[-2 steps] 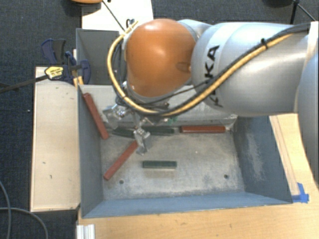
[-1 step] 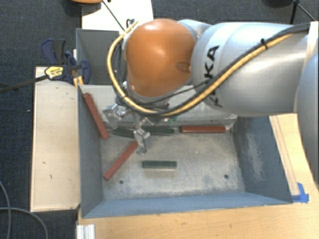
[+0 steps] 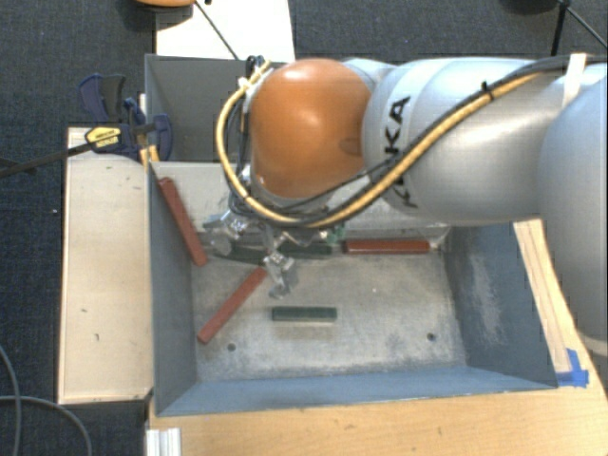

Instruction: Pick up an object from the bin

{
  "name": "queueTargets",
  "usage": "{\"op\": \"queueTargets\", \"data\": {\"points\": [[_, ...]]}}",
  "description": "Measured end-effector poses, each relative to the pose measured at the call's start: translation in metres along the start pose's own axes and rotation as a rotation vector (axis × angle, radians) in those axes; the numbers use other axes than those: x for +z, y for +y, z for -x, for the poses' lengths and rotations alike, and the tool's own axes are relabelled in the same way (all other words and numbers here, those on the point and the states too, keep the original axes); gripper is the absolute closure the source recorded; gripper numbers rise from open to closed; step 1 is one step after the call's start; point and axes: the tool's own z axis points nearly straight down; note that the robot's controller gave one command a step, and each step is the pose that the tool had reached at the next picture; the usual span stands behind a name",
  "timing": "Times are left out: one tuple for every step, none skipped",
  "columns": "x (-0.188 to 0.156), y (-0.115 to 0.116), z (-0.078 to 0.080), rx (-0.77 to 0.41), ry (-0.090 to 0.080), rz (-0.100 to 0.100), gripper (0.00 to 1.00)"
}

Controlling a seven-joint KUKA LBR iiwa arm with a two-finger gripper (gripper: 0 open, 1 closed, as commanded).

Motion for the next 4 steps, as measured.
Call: {"op": "queueTargets", "data": {"points": [[0.122, 0.014, 0.002, -0.369, 0.006, 0.006, 1.00], [0.122, 0.014, 0.002, -0.368, 0.007, 0.006, 1.00], [-0.033, 0.012, -0.003, -0.428, 0.002, 0.002, 1.00], [-0.032, 0.013, -0.004, -0.427, 0.005, 0.005, 1.00]]}}
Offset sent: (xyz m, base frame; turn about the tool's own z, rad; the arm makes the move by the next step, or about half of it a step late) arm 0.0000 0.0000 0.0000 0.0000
